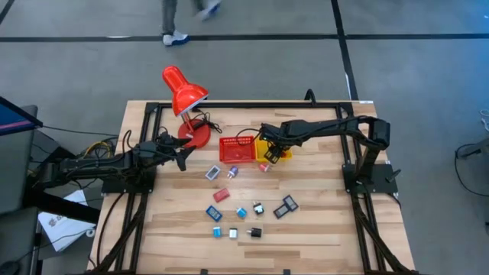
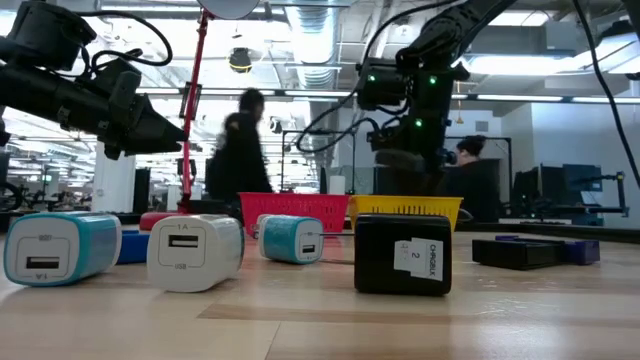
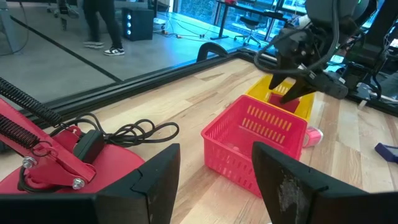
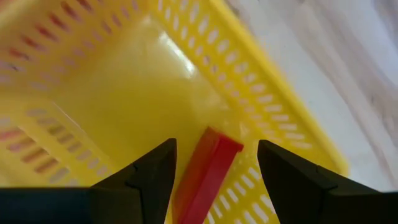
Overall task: Pick & Place Office items
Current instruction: Put the right dark blue digital timer into the yellow bin
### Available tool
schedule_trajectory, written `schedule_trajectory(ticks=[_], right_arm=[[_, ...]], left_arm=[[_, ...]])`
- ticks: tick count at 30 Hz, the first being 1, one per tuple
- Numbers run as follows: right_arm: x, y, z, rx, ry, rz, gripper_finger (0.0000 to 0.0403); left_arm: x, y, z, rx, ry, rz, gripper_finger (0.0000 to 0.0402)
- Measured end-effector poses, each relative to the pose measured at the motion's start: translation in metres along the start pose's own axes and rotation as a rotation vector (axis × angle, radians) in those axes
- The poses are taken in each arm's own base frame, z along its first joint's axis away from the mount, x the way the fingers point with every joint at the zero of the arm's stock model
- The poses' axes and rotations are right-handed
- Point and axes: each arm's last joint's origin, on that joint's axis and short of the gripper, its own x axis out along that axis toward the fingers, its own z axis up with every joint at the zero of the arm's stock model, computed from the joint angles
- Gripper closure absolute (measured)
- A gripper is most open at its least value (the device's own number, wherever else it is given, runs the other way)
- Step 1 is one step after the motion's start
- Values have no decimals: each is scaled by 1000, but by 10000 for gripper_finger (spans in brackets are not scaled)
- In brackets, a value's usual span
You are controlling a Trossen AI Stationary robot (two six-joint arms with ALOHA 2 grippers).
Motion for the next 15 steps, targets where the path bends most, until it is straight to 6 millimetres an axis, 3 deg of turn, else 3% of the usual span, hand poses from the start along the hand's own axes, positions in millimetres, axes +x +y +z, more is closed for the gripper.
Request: schedule_trajectory(ticks=[6, 10, 15], right_arm=[[-15, 1, 14, 10, -32, 12, 184], [-34, 1, 18, 51, 37, 15, 184], [-62, 12, 0, -2, 231, 138, 184]], left_arm=[[0, 0, 0, 0, 0, 0, 206], [0, 0, 0, 0, 0, 0, 206], [0, 0, 0, 0, 0, 0, 206]])
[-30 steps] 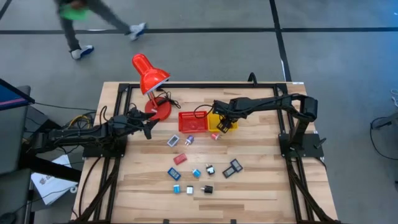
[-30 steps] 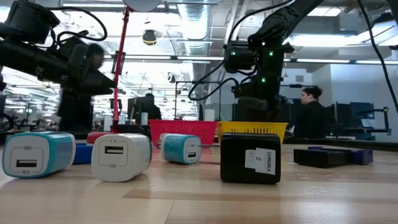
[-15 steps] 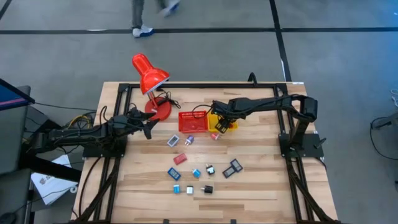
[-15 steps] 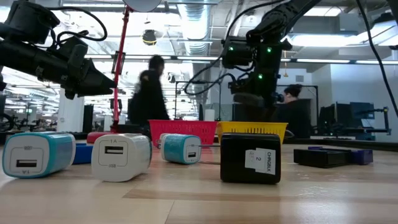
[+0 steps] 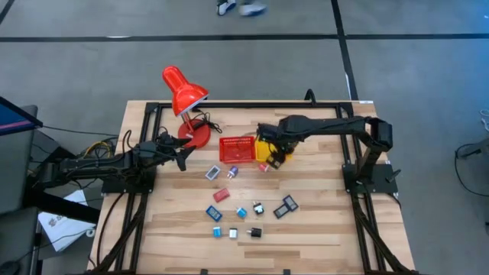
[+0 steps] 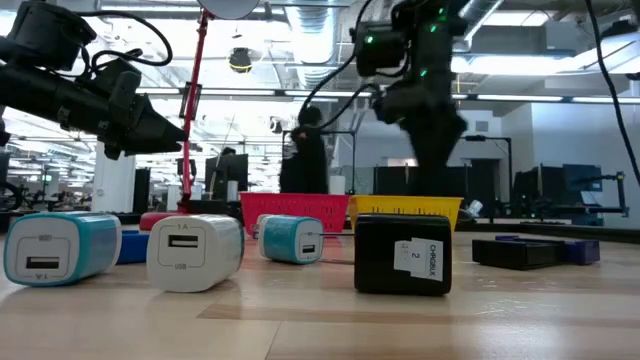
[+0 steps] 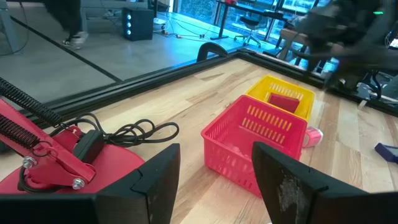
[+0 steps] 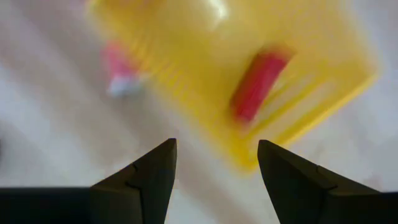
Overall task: Pick & Place Office items
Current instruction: Put the right dark blue digital timer into the yellow bin
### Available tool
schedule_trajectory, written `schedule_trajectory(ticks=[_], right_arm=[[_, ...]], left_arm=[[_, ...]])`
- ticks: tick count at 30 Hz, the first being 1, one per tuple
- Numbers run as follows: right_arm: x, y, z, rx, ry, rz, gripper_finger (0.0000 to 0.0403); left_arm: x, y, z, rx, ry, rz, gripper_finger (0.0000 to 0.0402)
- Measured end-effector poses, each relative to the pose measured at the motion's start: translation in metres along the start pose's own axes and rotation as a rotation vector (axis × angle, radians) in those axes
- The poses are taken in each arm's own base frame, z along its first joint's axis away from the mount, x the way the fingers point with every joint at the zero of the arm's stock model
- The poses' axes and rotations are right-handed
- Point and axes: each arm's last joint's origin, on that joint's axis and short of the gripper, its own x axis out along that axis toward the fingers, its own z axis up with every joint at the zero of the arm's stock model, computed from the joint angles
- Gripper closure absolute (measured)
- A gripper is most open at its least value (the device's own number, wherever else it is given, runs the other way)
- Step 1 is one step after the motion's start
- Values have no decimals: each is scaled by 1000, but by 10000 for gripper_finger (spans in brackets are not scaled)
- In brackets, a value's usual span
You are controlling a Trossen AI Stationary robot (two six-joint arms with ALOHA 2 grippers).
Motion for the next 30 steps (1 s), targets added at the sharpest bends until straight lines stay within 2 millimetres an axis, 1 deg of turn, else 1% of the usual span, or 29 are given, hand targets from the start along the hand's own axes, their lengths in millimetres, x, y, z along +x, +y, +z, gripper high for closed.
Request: schedule_trajectory(ticks=[2, 6, 8, 10, 13, 15, 17, 19, 22, 25, 28, 30], right_arm=[[-7, 5, -13, 7, 46, 9, 184], [-22, 15, -40, 56, 65, -10, 182], [-28, 22, -53, 86, 51, -1, 175], [-30, 28, -66, 105, 50, 1, 163], [-25, 35, -84, 139, 49, -11, 135], [-20, 41, -94, 204, 21, -29, 117], [-15, 49, -106, 250, 29, -49, 104], [-11, 58, -118, 260, 23, -43, 95], [0, 73, -133, 295, -8, -5, 91], [9, 87, -142, 337, -50, 87, 91], [20, 95, -147, 386, -41, 81, 95], [28, 100, -148, 387, -31, 61, 98]], left_arm=[[0, 0, 0, 0, 0, 0, 206], [0, 0, 0, 0, -1, 0, 206], [0, 0, 0, -1, -1, 0, 206], [0, 0, 0, -1, -2, 0, 206], [0, 0, 0, -1, -2, 0, 206], [0, 0, 0, -2, -5, -1, 206], [0, 0, 1, -5, -13, -4, 206], [0, 0, 2, -7, -19, -5, 206], [0, -1, 2, -9, -22, -6, 206], [0, -1, 2, -9, -22, -6, 206], [0, -1, 2, -8, -21, -6, 206], [0, -1, 2, -8, -21, -6, 206]])
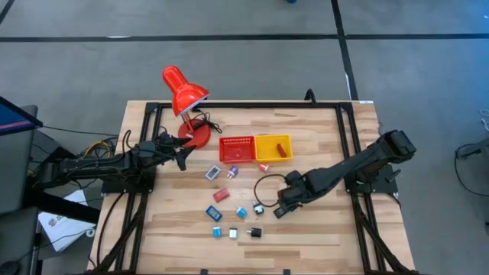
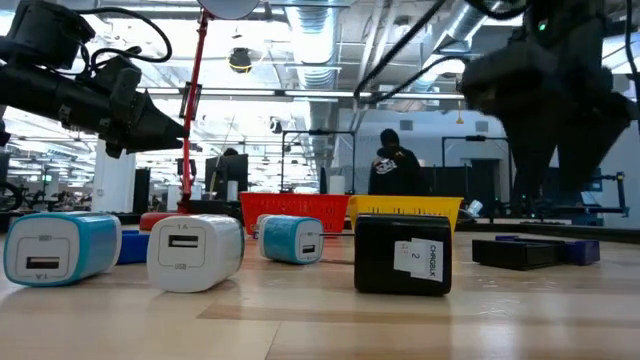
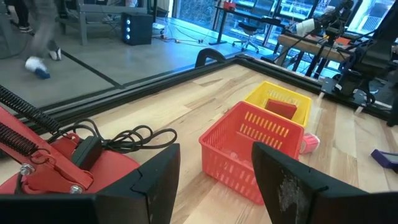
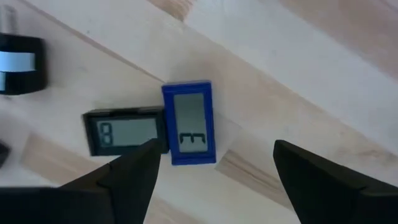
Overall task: Pick & Place Office items
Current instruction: Put the right dark blue digital timer into the yellow bin
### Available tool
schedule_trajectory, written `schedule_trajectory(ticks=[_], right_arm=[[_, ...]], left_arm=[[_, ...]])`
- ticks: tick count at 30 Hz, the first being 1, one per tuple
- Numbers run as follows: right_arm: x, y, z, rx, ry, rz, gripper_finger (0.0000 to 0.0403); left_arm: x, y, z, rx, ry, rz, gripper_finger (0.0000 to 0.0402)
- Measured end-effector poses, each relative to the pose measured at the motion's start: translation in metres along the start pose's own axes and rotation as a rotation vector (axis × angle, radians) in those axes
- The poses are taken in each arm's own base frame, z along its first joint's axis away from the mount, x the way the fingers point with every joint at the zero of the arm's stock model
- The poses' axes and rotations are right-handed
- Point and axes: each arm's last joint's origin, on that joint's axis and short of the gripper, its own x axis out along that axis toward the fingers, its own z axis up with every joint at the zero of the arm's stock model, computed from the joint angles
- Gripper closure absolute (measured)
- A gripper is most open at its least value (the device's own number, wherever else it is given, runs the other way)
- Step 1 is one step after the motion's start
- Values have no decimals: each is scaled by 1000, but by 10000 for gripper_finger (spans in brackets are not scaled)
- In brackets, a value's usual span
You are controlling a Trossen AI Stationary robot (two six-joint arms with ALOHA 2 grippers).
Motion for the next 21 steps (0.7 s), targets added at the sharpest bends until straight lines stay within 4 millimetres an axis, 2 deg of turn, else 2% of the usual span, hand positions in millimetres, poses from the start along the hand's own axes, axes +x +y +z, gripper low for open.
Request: schedule_trajectory(ticks=[9, 21], right_arm=[[36, 30, -3, -1, 12, 101, 102], [30, 23, -1, 9, -7, 34, 102]], left_arm=[[0, 0, 0, 0, 1, 0, 206], [0, 0, 0, 0, -1, 0, 206]])
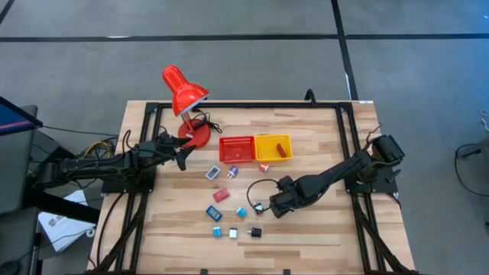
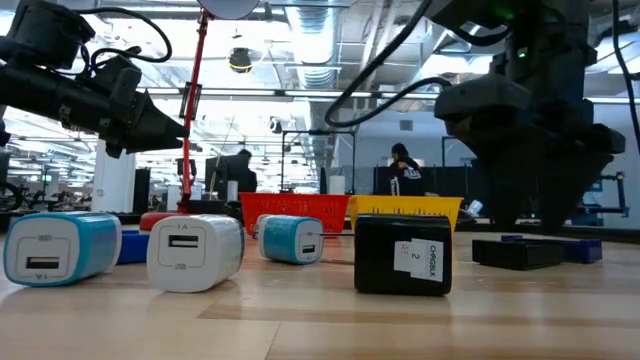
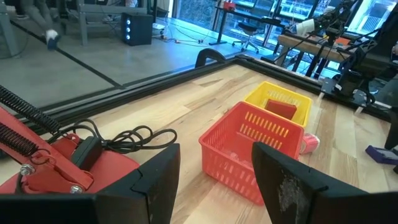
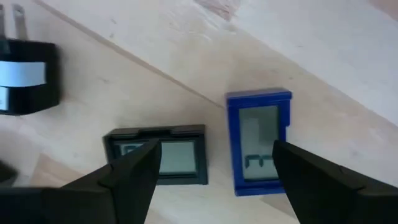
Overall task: Pick & Place Office items
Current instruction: Put the right dark blue digital timer into the yellow bin
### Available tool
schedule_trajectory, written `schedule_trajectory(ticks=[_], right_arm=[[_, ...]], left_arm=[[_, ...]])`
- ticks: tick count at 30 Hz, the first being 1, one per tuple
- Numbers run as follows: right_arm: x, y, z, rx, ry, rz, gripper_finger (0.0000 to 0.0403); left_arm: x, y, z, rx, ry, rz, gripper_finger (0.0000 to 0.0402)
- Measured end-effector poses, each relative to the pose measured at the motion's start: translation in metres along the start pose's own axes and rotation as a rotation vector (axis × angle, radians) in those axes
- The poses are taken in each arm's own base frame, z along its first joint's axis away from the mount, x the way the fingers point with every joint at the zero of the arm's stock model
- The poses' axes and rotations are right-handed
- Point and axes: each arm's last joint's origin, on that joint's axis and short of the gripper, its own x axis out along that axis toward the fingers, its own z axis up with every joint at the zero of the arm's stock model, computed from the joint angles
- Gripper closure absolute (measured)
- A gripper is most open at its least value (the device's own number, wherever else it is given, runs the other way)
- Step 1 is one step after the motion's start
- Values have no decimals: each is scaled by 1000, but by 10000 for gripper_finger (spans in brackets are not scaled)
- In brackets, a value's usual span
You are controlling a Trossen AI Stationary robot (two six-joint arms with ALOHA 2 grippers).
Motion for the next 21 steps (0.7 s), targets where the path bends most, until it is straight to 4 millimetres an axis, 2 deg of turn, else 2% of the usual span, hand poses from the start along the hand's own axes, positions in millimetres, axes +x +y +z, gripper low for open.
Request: schedule_trajectory(ticks=[21], right_arm=[[2, -3, -1, -15, -3, -38, 102]], left_arm=[[0, 0, 0, 1, 2, 0, 206]])
